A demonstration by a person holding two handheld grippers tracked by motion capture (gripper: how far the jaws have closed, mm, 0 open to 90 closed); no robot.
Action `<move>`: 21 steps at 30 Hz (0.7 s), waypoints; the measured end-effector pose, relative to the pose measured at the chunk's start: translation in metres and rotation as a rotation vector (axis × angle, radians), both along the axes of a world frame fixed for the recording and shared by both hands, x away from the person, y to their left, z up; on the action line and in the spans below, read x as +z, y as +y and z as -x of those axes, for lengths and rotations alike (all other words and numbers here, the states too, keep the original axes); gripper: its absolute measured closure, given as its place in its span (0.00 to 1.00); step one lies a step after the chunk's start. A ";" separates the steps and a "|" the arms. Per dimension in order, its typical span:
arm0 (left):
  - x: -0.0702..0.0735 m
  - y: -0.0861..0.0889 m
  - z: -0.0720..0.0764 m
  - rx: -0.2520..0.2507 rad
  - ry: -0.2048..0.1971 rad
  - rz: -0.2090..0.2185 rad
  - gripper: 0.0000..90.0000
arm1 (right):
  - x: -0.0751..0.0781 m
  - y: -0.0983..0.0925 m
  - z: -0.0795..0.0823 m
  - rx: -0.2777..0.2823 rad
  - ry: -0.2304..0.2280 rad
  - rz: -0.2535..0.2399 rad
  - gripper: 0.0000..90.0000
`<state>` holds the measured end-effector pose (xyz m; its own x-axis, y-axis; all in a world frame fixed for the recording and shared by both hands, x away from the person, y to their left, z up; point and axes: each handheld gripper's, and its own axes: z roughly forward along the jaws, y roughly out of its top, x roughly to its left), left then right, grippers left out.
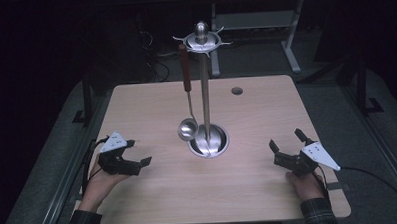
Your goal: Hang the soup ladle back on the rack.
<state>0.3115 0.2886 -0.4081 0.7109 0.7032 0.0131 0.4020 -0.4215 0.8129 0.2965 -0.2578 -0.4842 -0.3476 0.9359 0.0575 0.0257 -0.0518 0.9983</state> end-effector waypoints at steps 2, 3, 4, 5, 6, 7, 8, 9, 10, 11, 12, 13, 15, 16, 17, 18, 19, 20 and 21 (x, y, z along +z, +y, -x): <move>-0.003 0.001 0.002 0.012 0.007 0.013 0.10 | 0.000 0.000 0.000 0.000 0.000 0.002 0.00; -0.005 0.002 0.003 0.012 0.006 0.013 0.10 | 0.000 0.000 0.000 0.000 0.000 0.002 0.00; -0.010 0.004 0.005 0.021 0.009 0.014 0.10 | 0.000 0.000 0.000 0.000 0.000 -0.001 0.00; -0.012 0.005 0.006 0.020 0.010 0.010 0.10 | 0.000 0.000 0.000 0.000 0.001 0.000 0.00; -0.014 0.007 0.008 0.022 0.010 0.003 0.10 | 0.000 0.000 0.000 0.000 0.000 0.003 0.00; -0.016 0.007 0.009 0.031 0.015 0.005 0.10 | 0.000 0.000 0.000 0.000 0.000 0.001 0.00; -0.018 0.009 0.010 0.028 0.016 -0.018 0.10 | 0.000 0.000 0.000 0.000 0.000 0.002 0.00; -0.021 0.010 0.012 0.032 0.017 -0.027 0.10 | 0.000 0.000 0.000 0.000 0.000 0.001 0.00; -0.023 0.011 0.013 0.032 0.019 -0.034 0.10 | 0.000 0.000 0.000 0.000 0.000 0.002 0.00; -0.025 0.012 0.015 0.042 0.027 -0.027 0.10 | 0.000 0.000 0.000 0.000 0.000 0.002 0.00; -0.028 0.014 0.016 0.041 0.030 -0.034 0.10 | 0.000 0.000 0.000 0.000 0.000 0.002 0.00; -0.030 0.016 0.017 0.047 0.034 -0.037 0.10 | 0.000 0.000 0.000 0.000 0.000 0.002 0.00; -0.036 0.018 0.018 0.054 0.046 -0.063 0.10 | 0.000 0.000 0.000 0.000 0.000 0.000 0.00; -0.040 0.018 0.018 0.057 0.050 -0.082 0.10 | 0.000 0.000 0.000 0.000 0.000 0.002 0.00; -0.044 0.018 0.018 0.061 0.059 -0.088 0.10 | 0.000 0.000 0.000 0.000 0.000 0.002 0.00; -0.047 0.019 0.017 0.054 0.077 -0.106 0.10 | 0.000 0.000 0.000 0.000 0.000 0.001 0.00; -0.051 0.019 0.015 0.053 0.094 -0.108 0.10 | 0.000 0.000 0.000 0.000 0.000 0.003 0.00; -0.051 0.019 0.015 0.053 0.094 -0.108 0.10 | 0.000 0.000 0.000 0.000 0.000 0.001 0.00; -0.053 0.019 0.015 0.049 0.102 -0.116 0.10 | 0.000 0.000 0.000 0.000 0.000 0.001 0.00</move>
